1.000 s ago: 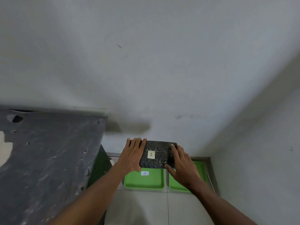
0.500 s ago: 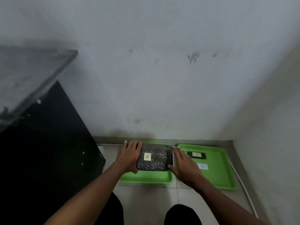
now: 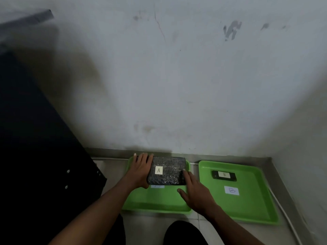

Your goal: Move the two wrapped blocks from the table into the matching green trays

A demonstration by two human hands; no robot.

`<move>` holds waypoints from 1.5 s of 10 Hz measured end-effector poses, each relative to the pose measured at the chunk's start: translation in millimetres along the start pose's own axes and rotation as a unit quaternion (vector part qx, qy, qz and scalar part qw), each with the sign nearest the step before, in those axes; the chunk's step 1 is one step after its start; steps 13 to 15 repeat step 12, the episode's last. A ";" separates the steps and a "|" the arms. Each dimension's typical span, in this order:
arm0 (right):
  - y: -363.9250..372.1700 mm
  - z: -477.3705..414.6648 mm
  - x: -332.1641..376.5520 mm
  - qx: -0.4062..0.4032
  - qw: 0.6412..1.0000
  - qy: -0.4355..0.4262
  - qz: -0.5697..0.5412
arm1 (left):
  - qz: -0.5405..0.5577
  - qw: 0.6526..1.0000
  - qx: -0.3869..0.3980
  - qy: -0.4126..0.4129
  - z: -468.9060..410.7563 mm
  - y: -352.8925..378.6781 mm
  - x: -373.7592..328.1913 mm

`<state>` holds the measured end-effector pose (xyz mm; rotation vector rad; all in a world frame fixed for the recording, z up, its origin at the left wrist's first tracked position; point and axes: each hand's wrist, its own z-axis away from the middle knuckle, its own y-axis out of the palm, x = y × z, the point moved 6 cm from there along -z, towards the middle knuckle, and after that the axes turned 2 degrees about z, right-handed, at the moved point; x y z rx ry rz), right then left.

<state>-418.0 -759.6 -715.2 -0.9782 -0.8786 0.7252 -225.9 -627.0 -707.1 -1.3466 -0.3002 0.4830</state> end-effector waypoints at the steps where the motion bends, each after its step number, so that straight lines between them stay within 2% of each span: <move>1: 12.3 -21.7 -6.9 0.012 1.000 0.003 -0.013 | 0.013 1.000 0.017 0.002 -26.9 12.3 11.3; 6: 75.3 -74.8 -28.2 0.074 0.996 0.012 -0.047 | 0.040 0.996 0.075 -0.010 -88.2 88.9 55.6; 7: 84.1 -78.3 -30.8 0.081 0.996 0.017 -0.040 | 0.054 0.994 0.082 -0.038 -85.7 98.6 57.0; 9: 93.1 -82.5 -23.6 0.084 0.995 0.014 -0.046 | 0.050 0.992 0.087 -0.079 -80.8 98.5 54.7; 11: 81.5 -76.9 -11.2 0.065 0.997 0.009 -0.037 | 0.064 0.984 0.129 -0.109 -61.6 89.2 51.5; 15: 68.1 -74.0 -1.2 0.051 0.998 -0.010 -0.018 | 0.091 0.983 0.116 -0.108 -49.3 78.3 47.2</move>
